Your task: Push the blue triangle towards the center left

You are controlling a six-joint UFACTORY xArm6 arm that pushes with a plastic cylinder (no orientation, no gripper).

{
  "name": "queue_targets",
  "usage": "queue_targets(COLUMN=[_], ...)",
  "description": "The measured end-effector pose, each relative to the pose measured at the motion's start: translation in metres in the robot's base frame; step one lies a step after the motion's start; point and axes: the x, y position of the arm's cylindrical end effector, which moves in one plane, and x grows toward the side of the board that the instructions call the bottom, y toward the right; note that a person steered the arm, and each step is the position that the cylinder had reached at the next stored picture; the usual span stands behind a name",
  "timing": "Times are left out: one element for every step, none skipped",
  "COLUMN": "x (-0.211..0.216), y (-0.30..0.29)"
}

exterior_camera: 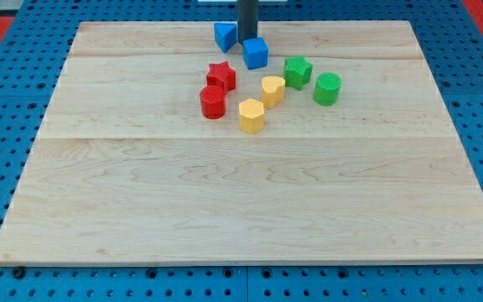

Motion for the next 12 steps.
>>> queue_targets(x=[0.013, 0.021, 0.026, 0.024, 0.002, -0.016, -0.036, -0.049, -0.048, -0.035, -0.017, 0.004], y=[0.0, 0.0, 0.0, -0.002, -0.013, -0.013, -0.012, -0.021, -0.052, -0.073, -0.076, -0.081])
